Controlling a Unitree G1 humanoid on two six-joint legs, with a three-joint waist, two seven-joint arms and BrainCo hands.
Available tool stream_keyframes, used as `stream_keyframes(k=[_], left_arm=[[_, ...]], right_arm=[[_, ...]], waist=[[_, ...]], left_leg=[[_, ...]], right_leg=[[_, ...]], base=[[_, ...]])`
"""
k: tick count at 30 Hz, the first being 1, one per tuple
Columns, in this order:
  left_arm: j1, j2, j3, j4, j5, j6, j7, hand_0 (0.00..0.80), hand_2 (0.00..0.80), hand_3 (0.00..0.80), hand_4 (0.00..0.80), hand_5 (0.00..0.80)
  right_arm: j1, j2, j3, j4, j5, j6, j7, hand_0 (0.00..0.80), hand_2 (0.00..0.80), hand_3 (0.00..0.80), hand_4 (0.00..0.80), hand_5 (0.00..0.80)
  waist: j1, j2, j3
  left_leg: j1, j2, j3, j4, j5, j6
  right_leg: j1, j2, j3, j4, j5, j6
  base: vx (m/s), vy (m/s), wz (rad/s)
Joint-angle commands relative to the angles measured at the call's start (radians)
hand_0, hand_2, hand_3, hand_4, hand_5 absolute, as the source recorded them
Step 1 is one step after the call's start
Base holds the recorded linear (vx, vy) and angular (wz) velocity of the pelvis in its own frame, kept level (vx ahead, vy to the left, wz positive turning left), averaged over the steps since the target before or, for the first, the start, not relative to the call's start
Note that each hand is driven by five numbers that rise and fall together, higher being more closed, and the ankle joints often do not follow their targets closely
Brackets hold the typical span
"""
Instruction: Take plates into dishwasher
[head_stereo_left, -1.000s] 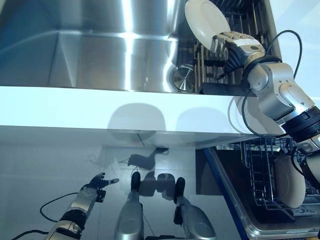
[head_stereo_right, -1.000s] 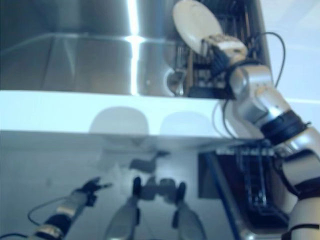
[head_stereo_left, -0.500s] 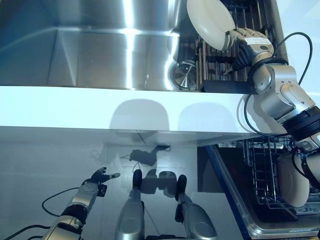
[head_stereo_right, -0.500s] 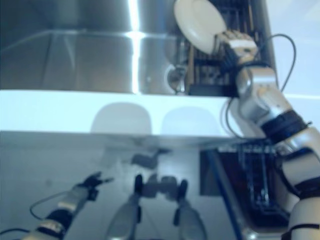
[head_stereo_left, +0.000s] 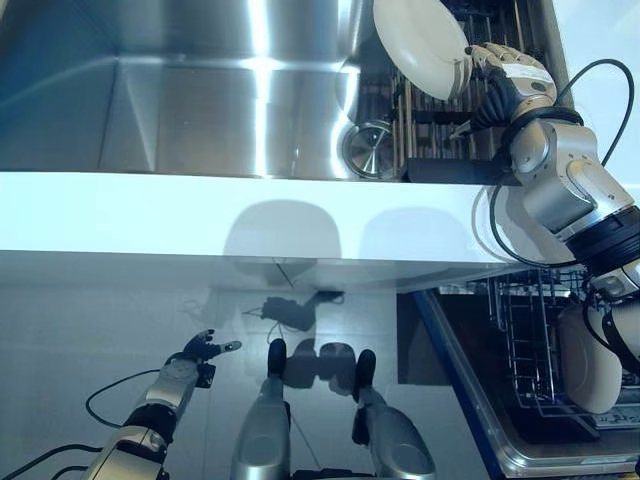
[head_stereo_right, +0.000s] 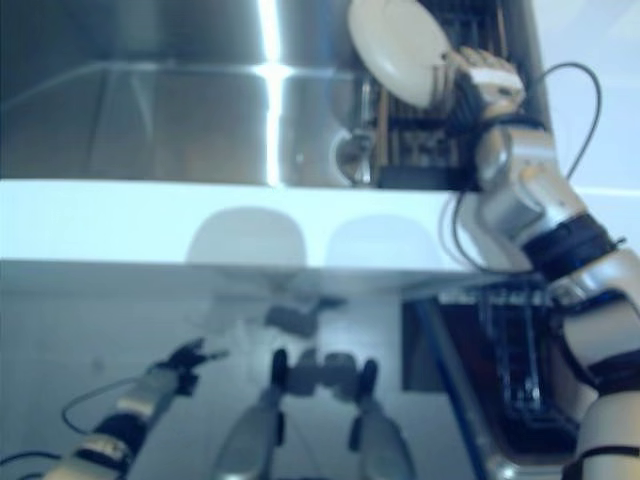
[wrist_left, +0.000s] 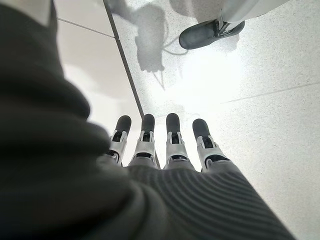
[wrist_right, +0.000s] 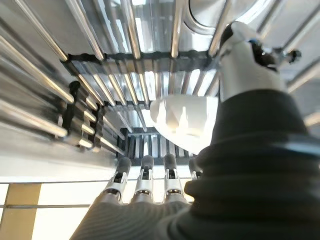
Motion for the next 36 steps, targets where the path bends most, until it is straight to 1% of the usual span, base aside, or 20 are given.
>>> stream_keyframes(k=[1,6,13,21,25,31,36], left_arm=[[-0.015,-0.008,-0.039,0.041,-0.014,-0.003,0.007,0.0,0.0,0.0,0.0,0.0],[0.0,-0.016,-0.038,0.035,-0.006,0.005,0.01,0.0,0.0,0.0,0.0,0.0],[-0.002,-0.015,-0.043,0.04,-0.012,0.01,0.009,0.0,0.0,0.0,0.0,0.0],[-0.007,-0.011,-0.047,0.033,-0.036,-0.002,0.012,0.0,0.0,0.0,0.0,0.0],[-0.015,-0.013,-0.053,0.032,-0.038,-0.006,0.012,0.0,0.0,0.0,0.0,0.0],[-0.023,-0.016,-0.057,0.026,-0.045,-0.007,0.019,0.0,0.0,0.0,0.0,0.0],[-0.026,-0.012,-0.059,0.025,-0.049,-0.012,0.02,0.0,0.0,0.0,0.0,0.0]], right_arm=[[-0.15,-0.009,-0.002,0.005,0.029,0.018,-0.043,0.0,0.0,0.0,0.0,0.0],[-0.154,0.006,-0.014,-0.015,0.018,0.033,-0.02,0.0,0.0,0.0,0.0,0.0],[-0.175,0.034,-0.006,0.014,0.034,0.053,-0.016,0.0,0.0,0.0,0.0,0.0],[-0.187,0.056,0.017,0.06,0.037,0.058,-0.003,0.0,0.0,0.0,0.0,0.0],[-0.191,0.068,0.023,0.076,0.013,0.057,0.014,0.0,0.0,0.0,0.0,0.0],[-0.186,0.059,0.044,0.09,-0.037,0.062,0.056,0.0,0.0,0.0,0.0,0.0],[-0.184,0.051,0.061,0.101,-0.058,0.055,0.059,0.0,0.0,0.0,0.0,0.0]], waist=[[-0.001,-0.003,-0.057],[0.005,-0.009,-0.072],[0.015,-0.02,-0.082],[0.027,-0.015,-0.065],[0.029,-0.015,-0.056],[0.029,-0.015,-0.041],[0.027,-0.018,-0.035]], left_leg=[[0.022,-0.036,0.013,-0.003,-0.05,0.021],[0.034,-0.037,0.008,-0.003,-0.051,0.022],[0.037,-0.035,0.003,-0.003,-0.053,0.022],[0.022,-0.036,-0.003,-0.003,-0.049,0.023],[0.015,-0.037,-0.002,-0.003,-0.047,0.023],[0.006,-0.038,-0.002,-0.003,-0.047,0.025],[0.003,-0.039,0.003,-0.003,-0.047,0.027]], right_leg=[[-0.016,-0.021,0.036,0.006,0.004,0.062],[-0.001,-0.02,0.037,0.005,0.002,0.06],[0.002,-0.019,0.037,0.005,0.001,0.058],[-0.012,-0.021,0.029,0.009,0.001,0.056],[-0.018,-0.023,0.027,0.009,0.003,0.056],[-0.03,-0.023,0.025,0.012,0.004,0.058],[-0.036,-0.023,0.025,0.012,0.007,0.06]], base=[[0.0,0.0,0.0],[0.014,0.005,0.0],[0.0,0.0,0.0],[0.0,0.0,0.0],[0.0,0.0,0.0],[0.0,0.0,0.0],[0.0,0.0,0.0]])
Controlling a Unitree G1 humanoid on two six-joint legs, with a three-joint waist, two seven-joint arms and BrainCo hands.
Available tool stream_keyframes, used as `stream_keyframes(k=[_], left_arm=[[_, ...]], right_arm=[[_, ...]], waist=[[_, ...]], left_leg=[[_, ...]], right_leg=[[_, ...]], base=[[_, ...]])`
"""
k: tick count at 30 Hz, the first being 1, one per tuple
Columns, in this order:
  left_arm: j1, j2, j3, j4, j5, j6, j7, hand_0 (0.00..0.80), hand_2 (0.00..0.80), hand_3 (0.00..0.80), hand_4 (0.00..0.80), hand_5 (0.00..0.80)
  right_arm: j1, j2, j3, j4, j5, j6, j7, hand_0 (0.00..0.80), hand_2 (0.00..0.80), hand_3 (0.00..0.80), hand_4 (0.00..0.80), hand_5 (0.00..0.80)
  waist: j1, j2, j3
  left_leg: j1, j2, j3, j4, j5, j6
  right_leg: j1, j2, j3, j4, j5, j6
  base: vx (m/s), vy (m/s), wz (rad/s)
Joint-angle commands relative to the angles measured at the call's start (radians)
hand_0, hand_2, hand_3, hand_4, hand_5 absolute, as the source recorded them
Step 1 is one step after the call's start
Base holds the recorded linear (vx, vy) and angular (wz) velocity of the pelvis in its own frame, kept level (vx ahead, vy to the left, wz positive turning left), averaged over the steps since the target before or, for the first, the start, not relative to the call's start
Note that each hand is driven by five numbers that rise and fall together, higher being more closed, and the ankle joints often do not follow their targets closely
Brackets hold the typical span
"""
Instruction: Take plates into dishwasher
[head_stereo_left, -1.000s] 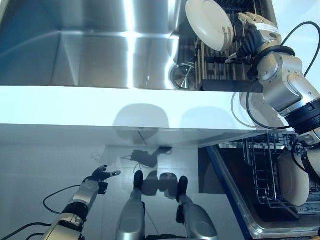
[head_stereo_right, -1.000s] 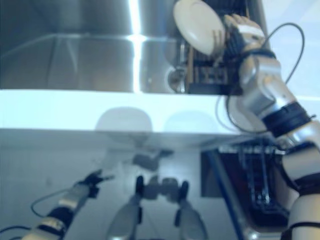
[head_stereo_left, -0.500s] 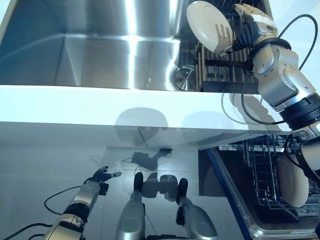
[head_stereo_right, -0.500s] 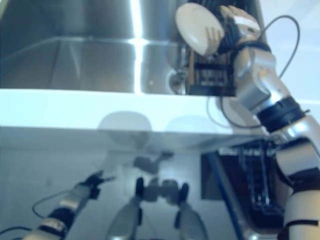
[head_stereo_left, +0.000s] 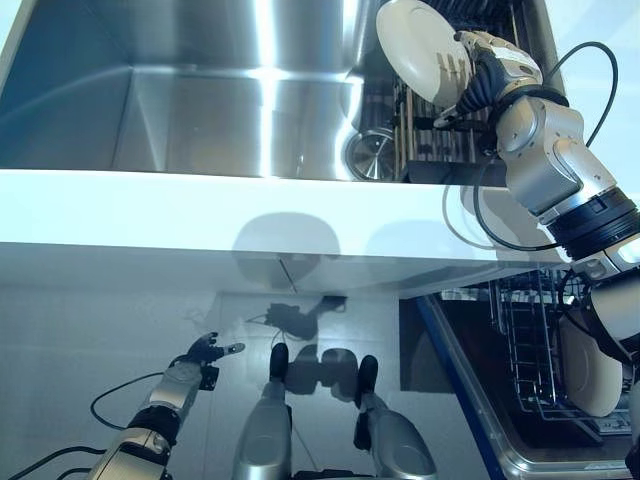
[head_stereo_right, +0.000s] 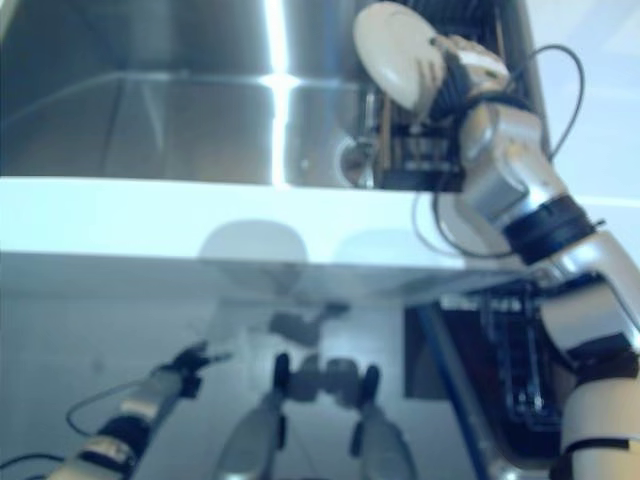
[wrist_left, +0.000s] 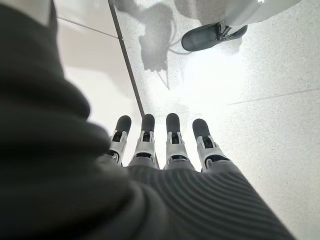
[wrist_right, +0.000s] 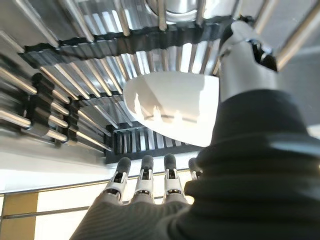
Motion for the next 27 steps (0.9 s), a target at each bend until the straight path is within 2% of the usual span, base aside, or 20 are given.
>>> stream_keyframes(k=[1,9,15,27], left_arm=[[-0.035,0.006,-0.056,0.027,-0.038,-0.015,0.018,0.0,0.0,0.0,0.0,0.0],[-0.04,0.008,-0.06,0.029,-0.049,-0.017,0.022,0.0,0.0,0.0,0.0,0.0],[-0.034,0.014,-0.056,0.026,-0.033,-0.015,0.027,0.0,0.0,0.0,0.0,0.0],[-0.021,0.021,-0.053,0.032,-0.027,-0.015,0.026,0.0,0.0,0.0,0.0,0.0]], right_arm=[[-0.121,-0.042,0.074,0.051,-0.078,-0.014,-0.008,0.0,0.0,0.0,0.0,0.0],[-0.163,-0.061,0.114,0.066,-0.123,-0.024,0.012,0.0,0.0,0.0,0.0,0.0],[-0.189,-0.084,0.135,0.073,-0.14,-0.037,0.023,0.0,0.0,0.0,0.0,0.0],[-0.203,-0.096,0.152,0.058,-0.153,-0.039,0.031,0.0,0.0,0.0,0.0,0.0]], waist=[[0.022,-0.028,-0.024],[0.021,-0.028,-0.021],[0.026,-0.046,-0.023],[0.033,-0.058,-0.017]], left_leg=[[0.001,-0.037,0.014,-0.005,-0.052,0.027],[-0.001,-0.036,0.018,-0.005,-0.052,0.027],[0.002,-0.032,0.014,-0.005,-0.057,0.027],[0.007,-0.03,0.011,-0.005,-0.061,0.031]], right_leg=[[-0.045,-0.023,0.027,0.013,0.007,0.059],[-0.047,-0.021,0.028,0.014,0.005,0.058],[-0.044,-0.018,0.025,0.016,0.003,0.061],[-0.039,-0.015,0.02,0.02,0.0,0.059]], base=[[0.0,0.0,0.0],[0.0,0.0,0.0],[0.033,-0.032,0.0],[0.054,-0.016,0.0]])
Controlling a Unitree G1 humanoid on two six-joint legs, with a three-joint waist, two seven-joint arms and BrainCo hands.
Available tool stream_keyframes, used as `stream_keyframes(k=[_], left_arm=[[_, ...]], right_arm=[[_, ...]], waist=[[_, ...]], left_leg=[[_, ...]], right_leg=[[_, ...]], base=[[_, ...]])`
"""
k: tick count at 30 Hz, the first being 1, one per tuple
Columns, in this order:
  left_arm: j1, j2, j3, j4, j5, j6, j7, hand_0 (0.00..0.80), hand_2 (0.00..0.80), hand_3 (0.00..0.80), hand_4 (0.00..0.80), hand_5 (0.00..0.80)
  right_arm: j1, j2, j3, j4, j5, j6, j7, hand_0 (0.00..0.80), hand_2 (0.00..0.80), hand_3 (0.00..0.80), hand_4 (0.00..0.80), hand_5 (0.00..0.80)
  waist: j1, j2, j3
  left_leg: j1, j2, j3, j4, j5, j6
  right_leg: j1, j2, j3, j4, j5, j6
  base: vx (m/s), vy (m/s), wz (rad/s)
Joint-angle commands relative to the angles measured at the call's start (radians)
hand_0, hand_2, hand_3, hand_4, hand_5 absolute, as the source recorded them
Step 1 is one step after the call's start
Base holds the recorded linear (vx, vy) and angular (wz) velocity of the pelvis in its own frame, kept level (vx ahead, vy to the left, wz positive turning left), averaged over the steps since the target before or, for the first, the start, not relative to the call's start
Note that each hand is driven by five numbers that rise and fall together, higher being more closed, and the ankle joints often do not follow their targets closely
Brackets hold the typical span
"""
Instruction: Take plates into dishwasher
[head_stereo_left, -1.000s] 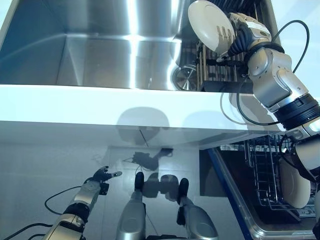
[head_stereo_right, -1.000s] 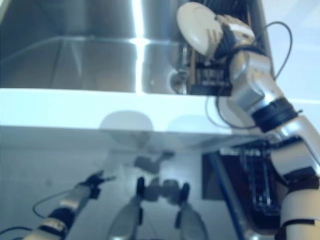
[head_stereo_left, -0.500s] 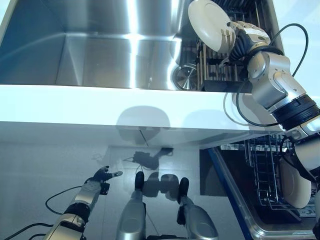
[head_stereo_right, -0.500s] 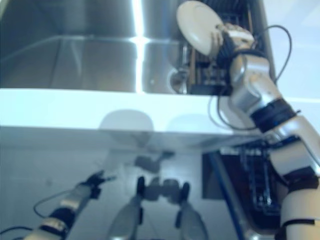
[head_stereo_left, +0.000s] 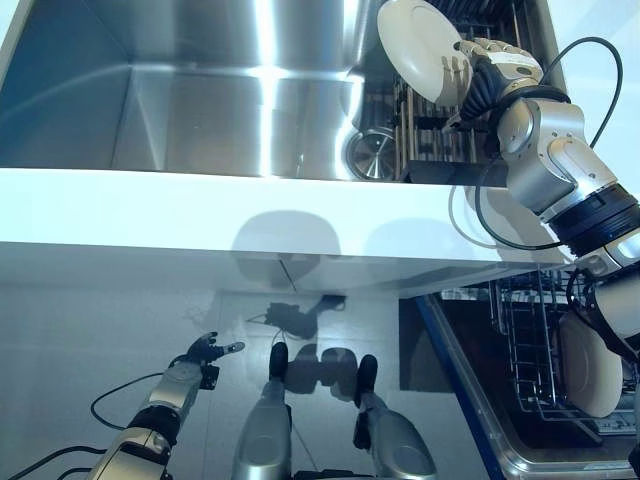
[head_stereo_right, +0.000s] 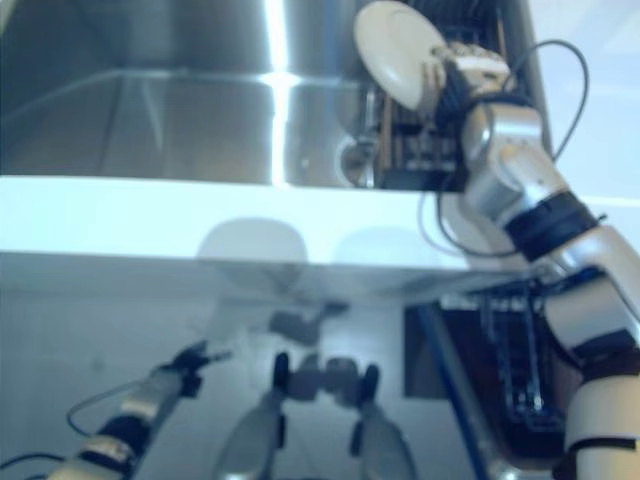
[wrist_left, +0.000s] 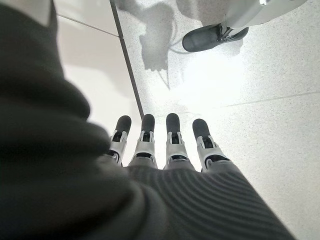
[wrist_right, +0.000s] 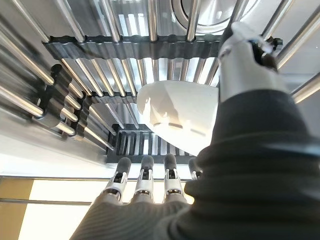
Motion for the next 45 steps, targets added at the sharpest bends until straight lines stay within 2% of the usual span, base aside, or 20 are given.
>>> stream_keyframes(k=[1,10,16,22,34,45], left_arm=[[-0.023,0.022,-0.054,0.032,-0.008,-0.013,0.019,0.0,0.0,0.0,0.0,0.0],[-0.016,0.034,-0.05,0.027,0.009,-0.007,0.028,0.0,0.0,0.0,0.0,0.0],[-0.012,0.036,-0.05,0.027,0.013,-0.007,0.027,0.0,0.0,0.0,0.0,0.0],[-0.017,0.037,-0.052,0.031,0.01,-0.002,0.03,0.0,0.0,0.0,0.0,0.0],[-0.039,0.028,-0.063,0.026,-0.018,-0.009,0.044,0.0,0.0,0.0,0.0,0.0],[-0.066,0.019,-0.071,0.021,-0.052,-0.005,0.051,0.0,0.0,0.0,0.0,0.0]], right_arm=[[-0.169,-0.069,0.063,0.016,-0.081,-0.012,-0.009,0.0,0.0,0.0,0.0,0.0],[-0.188,-0.073,0.068,0.012,-0.041,0.005,-0.012,0.0,0.0,0.0,0.0,0.0],[-0.198,-0.078,0.075,0.008,-0.048,0.003,-0.007,0.0,0.0,0.0,0.0,0.0],[-0.197,-0.067,0.06,0.01,-0.02,0.03,-0.011,0.0,0.0,0.0,0.0,0.0],[-0.176,-0.032,0.055,0.073,-0.041,0.079,-0.019,0.0,0.0,0.0,0.0,0.0],[-0.204,-0.032,0.078,0.135,-0.081,0.087,-0.052,0.0,0.0,0.0,0.0,0.0]], waist=[[0.033,-0.055,-0.017],[0.049,-0.074,0.0],[0.053,-0.073,0.008],[0.059,-0.078,0.011],[0.066,-0.06,0.051],[0.057,-0.044,0.062]], left_leg=[[0.01,-0.032,0.012,-0.004,-0.061,0.032],[0.014,-0.03,0.01,-0.004,-0.067,0.04],[0.011,-0.033,0.009,-0.002,-0.069,0.044],[0.01,-0.034,0.005,0.002,-0.073,0.045],[-0.013,-0.036,0.011,0.009,-0.067,0.048],[-0.032,-0.043,0.012,0.009,-0.062,0.048]], right_leg=[[-0.037,-0.017,0.02,0.022,0.0,0.059],[-0.036,-0.02,0.011,0.038,-0.006,0.061],[-0.037,-0.022,0.007,0.042,-0.01,0.061],[-0.037,-0.023,0.004,0.052,-0.016,0.061],[-0.058,-0.026,-0.005,0.06,-0.015,0.062],[-0.086,-0.026,0.003,0.065,-0.011,0.063]], base=[[0.087,-0.002,0.0],[0.097,-0.022,0.01],[0.061,-0.001,0.01],[0.054,-0.007,0.03],[0.006,-0.003,0.0],[-0.027,0.013,0.0]])
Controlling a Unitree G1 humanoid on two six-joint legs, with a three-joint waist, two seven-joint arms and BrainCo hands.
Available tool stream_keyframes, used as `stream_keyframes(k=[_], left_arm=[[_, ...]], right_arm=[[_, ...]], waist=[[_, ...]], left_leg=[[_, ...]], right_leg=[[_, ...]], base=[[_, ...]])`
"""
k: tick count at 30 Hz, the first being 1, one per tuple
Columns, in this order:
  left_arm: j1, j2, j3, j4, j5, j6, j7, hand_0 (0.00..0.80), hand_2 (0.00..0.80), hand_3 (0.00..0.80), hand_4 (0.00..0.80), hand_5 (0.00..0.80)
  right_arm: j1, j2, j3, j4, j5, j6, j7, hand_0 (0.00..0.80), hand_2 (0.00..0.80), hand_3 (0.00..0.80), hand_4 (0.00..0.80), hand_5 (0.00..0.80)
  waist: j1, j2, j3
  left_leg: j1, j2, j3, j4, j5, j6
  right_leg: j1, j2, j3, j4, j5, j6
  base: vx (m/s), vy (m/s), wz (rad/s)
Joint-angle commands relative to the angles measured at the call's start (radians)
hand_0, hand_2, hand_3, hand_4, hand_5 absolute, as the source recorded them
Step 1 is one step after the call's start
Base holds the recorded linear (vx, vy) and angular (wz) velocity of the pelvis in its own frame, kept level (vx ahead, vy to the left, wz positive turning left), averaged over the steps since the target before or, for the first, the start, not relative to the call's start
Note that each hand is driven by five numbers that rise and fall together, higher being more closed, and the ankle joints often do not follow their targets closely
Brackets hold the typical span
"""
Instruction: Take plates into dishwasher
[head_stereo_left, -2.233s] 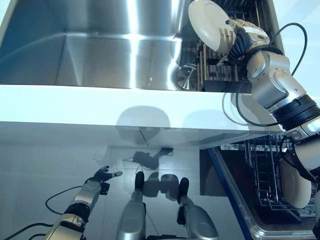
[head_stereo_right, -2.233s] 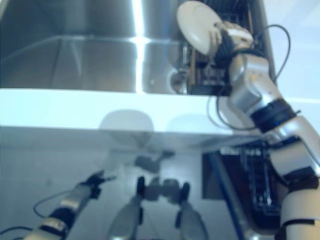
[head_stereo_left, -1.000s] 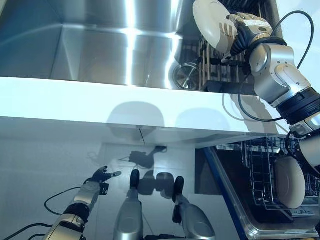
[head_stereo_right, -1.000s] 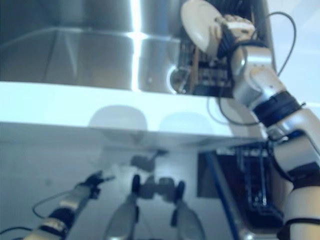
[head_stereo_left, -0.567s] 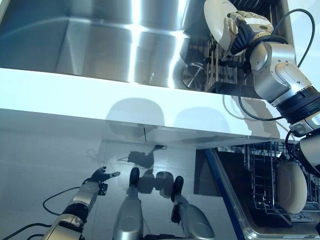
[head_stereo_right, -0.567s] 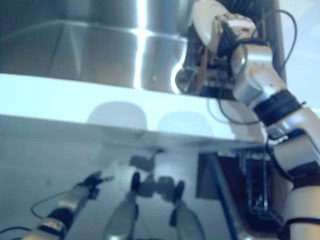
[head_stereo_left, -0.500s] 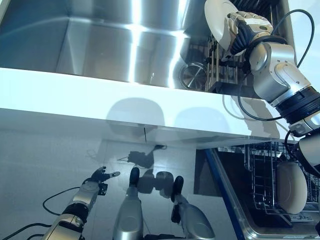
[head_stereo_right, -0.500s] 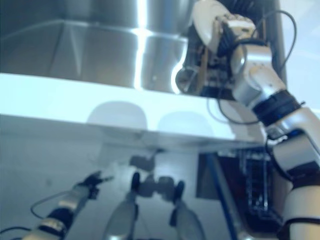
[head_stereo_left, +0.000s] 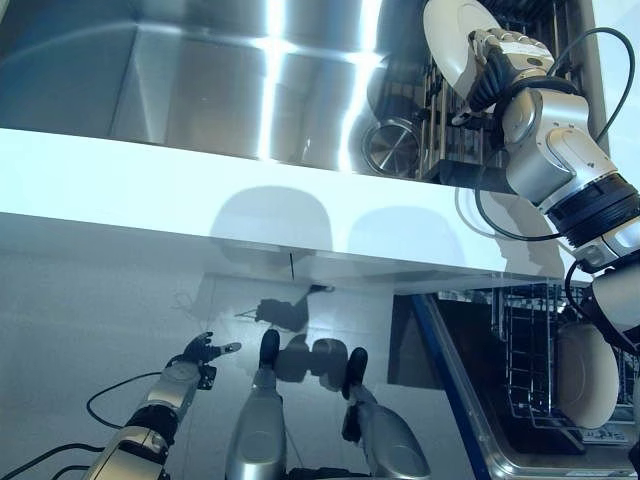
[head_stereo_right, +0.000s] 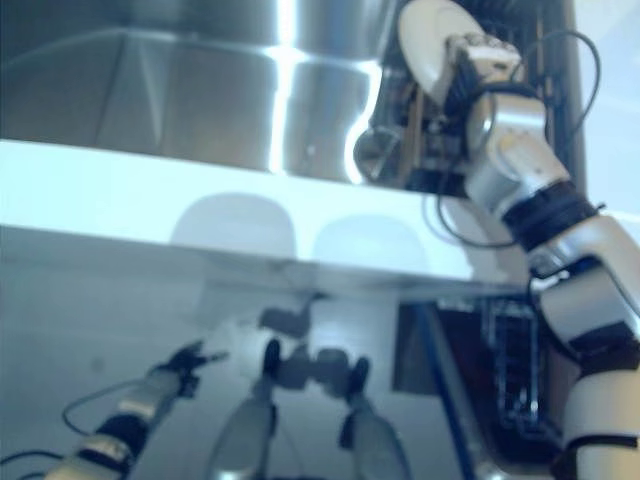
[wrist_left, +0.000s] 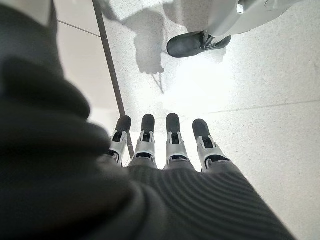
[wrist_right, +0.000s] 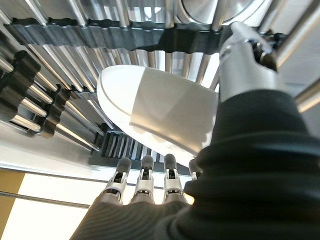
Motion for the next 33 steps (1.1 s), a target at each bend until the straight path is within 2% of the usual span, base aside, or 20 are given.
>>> stream_keyframes(k=[1,2,3,6,8,10,16,21,30,33], left_arm=[[-0.053,0.001,-0.047,0.013,-0.033,-0.01,0.024,0.0,0.0,0.0,0.0,0.0],[-0.053,-0.001,-0.046,0.014,-0.036,-0.011,0.025,0.0,0.0,0.0,0.0,0.0],[-0.055,-0.002,-0.047,0.014,-0.039,-0.011,0.025,0.0,0.0,0.0,0.0,0.0],[-0.053,-0.002,-0.047,0.013,-0.043,-0.011,0.024,0.0,0.0,0.0,0.0,0.0],[-0.052,-0.004,-0.051,0.015,-0.047,-0.013,0.024,0.0,0.0,0.0,0.0,0.0],[-0.055,-0.008,-0.055,0.019,-0.053,-0.017,0.027,0.0,0.0,0.0,0.0,0.0],[-0.056,-0.016,-0.068,0.025,-0.057,-0.029,0.02,0.0,0.0,0.0,0.0,0.0],[-0.047,-0.014,-0.073,0.02,-0.047,-0.03,0.015,0.0,0.0,0.0,0.0,0.0],[-0.037,-0.018,-0.081,0.028,-0.046,-0.041,0.004,0.0,0.0,0.0,0.0,0.0],[-0.04,-0.02,-0.081,0.033,-0.052,-0.044,0.001,0.0,0.0,0.0,0.0,0.0]], right_arm=[[-0.153,-0.058,0.074,0.063,-0.09,0.03,-0.016,0.0,0.0,0.0,0.0,0.0],[-0.158,-0.057,0.078,0.068,-0.11,0.032,-0.018,0.0,0.0,0.0,0.0,0.0],[-0.164,-0.056,0.084,0.074,-0.118,0.04,-0.029,0.056,0.056,0.056,0.056,0.056],[-0.163,-0.055,0.073,0.086,-0.106,0.058,-0.074,0.345,0.345,0.345,0.345,0.345],[-0.161,-0.049,0.066,0.095,-0.083,0.069,-0.125,0.656,0.656,0.656,0.656,0.656],[-0.162,-0.042,0.058,0.106,-0.07,0.072,-0.169,0.8,0.8,0.8,0.8,0.8],[-0.177,-0.043,0.06,0.151,-0.096,0.088,-0.239,0.8,0.8,0.8,0.8,0.8],[-0.176,-0.055,0.06,0.172,-0.093,0.091,-0.285,0.8,0.8,0.8,0.8,0.8],[-0.161,-0.06,0.041,0.191,-0.017,0.027,-0.397,0.8,0.8,0.8,0.8,0.8],[-0.158,-0.053,0.035,0.207,0.007,0.029,-0.41,0.8,0.8,0.8,0.8,0.8]], waist=[[0.016,0.011,0.037],[0.015,0.012,0.037],[0.015,0.014,0.037],[0.014,0.018,0.033],[0.014,0.02,0.03],[0.013,0.024,0.026],[0.012,0.043,0.014],[0.014,0.046,-0.002],[0.016,0.061,-0.028],[0.018,0.068,-0.032]], left_leg=[[0.021,-0.041,0.029,0.008,-0.07,0.049],[0.021,-0.041,0.029,0.008,-0.069,0.048],[0.02,-0.041,0.028,0.008,-0.069,0.048],[0.017,-0.041,0.027,0.008,-0.069,0.048],[0.017,-0.041,0.026,0.006,-0.068,0.048],[0.013,-0.041,0.026,0.005,-0.066,0.047],[0.008,-0.043,0.024,0.005,-0.065,0.046],[0.013,-0.042,0.022,0.005,-0.069,0.045],[0.017,-0.043,0.016,0.005,-0.07,0.043],[0.013,-0.044,0.013,0.005,-0.07,0.041]], right_leg=[[-0.043,-0.024,0.025,0.064,-0.012,0.063],[-0.044,-0.024,0.026,0.065,-0.012,0.062],[-0.046,-0.024,0.026,0.066,-0.013,0.062],[-0.05,-0.023,0.028,0.069,-0.014,0.061],[-0.053,-0.022,0.029,0.069,-0.013,0.06],[-0.059,-0.021,0.031,0.067,-0.013,0.059],[-0.066,-0.02,0.033,0.071,-0.018,0.052],[-0.064,-0.021,0.032,0.073,-0.022,0.052],[-0.066,-0.026,0.029,0.074,-0.025,0.05],[-0.071,-0.028,0.028,0.075,-0.027,0.049]], base=[[0.0,0.0,0.0],[0.0,0.0,0.0],[0.0,0.0,0.0],[0.0,0.0,0.0],[0.0,0.0,0.0],[0.0,0.0,0.0],[-0.018,0.028,0.0],[0.0,0.0,0.0],[0.0,0.0,0.0],[0.0,0.0,0.0]])
